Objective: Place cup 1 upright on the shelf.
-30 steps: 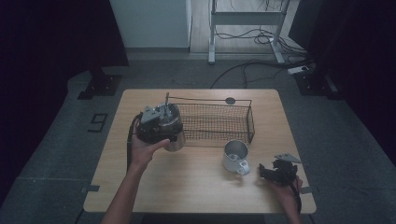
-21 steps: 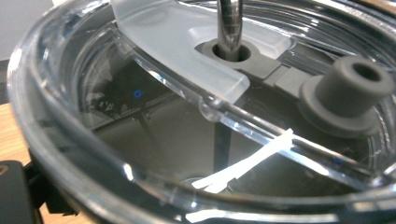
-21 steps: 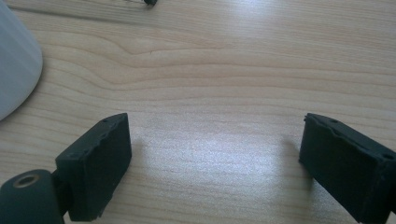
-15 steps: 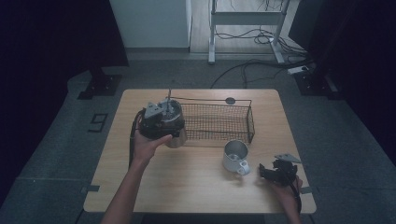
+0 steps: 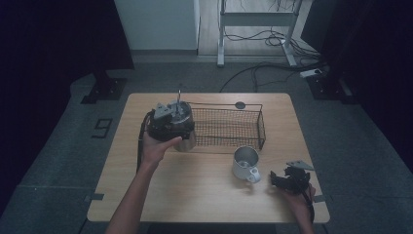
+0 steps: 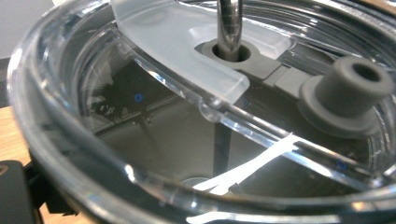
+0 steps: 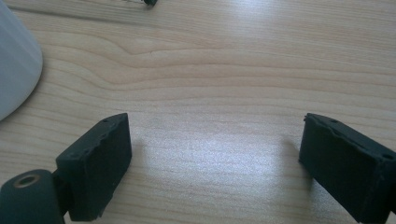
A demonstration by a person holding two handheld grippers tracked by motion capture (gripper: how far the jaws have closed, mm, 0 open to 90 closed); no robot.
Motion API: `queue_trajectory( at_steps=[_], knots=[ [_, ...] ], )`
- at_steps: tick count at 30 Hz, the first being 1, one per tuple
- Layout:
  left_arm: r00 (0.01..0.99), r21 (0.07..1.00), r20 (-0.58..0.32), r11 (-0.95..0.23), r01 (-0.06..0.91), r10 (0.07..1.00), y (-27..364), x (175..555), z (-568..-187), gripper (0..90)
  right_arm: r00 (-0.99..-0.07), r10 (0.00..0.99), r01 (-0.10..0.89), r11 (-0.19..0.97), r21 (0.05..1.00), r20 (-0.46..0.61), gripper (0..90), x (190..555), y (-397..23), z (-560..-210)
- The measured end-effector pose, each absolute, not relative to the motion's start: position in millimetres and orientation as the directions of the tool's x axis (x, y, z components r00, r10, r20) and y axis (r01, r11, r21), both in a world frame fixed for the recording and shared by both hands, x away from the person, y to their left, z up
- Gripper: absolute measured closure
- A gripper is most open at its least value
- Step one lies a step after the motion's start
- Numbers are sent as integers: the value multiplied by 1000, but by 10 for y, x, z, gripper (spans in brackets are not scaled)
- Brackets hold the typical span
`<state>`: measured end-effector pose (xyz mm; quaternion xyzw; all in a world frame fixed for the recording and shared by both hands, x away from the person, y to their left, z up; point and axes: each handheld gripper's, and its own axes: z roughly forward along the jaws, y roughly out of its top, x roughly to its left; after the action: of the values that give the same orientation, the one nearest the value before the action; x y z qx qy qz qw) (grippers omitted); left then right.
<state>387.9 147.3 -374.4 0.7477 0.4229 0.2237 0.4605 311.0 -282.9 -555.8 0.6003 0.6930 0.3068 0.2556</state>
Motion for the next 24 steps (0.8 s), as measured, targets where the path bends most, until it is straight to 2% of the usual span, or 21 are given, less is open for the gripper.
queue_trajectory(
  at_steps=[24],
  knots=[
    [547, 878, -49, -225, 422, 835, 1353, 4053, -3730, 39, -147, 989, 674, 88, 733, 16, 92, 3110, -2829, -5559]
  ],
)
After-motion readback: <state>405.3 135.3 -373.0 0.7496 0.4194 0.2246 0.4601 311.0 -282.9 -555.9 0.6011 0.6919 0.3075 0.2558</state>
